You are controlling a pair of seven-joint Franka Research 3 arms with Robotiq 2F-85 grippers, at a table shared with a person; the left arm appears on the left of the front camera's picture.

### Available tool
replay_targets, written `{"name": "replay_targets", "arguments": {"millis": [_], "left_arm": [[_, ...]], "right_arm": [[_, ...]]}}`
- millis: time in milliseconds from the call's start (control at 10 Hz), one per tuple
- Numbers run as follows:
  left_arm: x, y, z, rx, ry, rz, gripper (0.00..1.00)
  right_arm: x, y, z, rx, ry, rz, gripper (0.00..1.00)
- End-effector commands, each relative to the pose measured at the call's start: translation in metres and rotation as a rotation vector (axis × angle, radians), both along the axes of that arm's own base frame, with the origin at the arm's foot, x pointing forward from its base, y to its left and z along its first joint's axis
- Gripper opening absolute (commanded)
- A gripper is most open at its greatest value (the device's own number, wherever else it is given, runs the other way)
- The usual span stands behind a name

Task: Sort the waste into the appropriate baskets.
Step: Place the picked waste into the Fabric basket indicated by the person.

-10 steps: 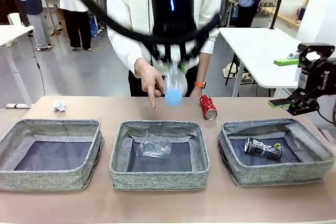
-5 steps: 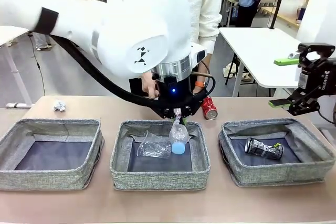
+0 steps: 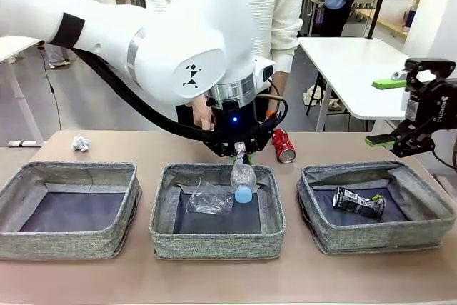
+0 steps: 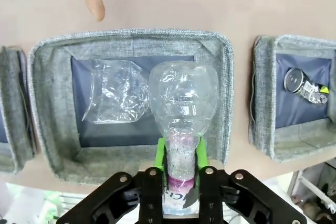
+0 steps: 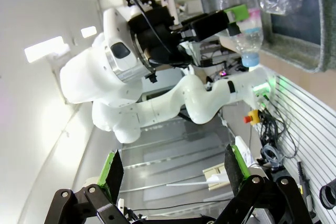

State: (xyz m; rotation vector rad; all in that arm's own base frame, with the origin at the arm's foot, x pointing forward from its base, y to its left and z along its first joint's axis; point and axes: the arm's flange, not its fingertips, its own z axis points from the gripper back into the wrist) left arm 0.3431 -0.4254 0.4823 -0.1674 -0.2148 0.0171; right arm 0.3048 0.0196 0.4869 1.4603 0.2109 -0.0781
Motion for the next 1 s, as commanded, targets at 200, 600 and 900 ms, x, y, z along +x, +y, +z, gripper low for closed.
{"name": "replay_targets", "arguments": {"millis": [200, 600, 900], "left_arm": [[-0.0016, -0.0026, 0.0018, 0.021, -0.031, 0.018, 1.0], [-0.0027, -0.0026, 0.0049, 0.0, -0.02, -0.007, 1.0], [-0.0011, 0.0019, 0.0085, -0.064, 0.031, -0.048, 1.0]], "right_arm": [[0.001, 0.0009, 0.0027, 0.018, -0.014, 0.0, 1.0], [0.001, 0.0009, 0.0027, 0.018, -0.014, 0.0, 1.0], [0.001, 0.0009, 0.0027, 0.018, -0.014, 0.0, 1.0]]}}
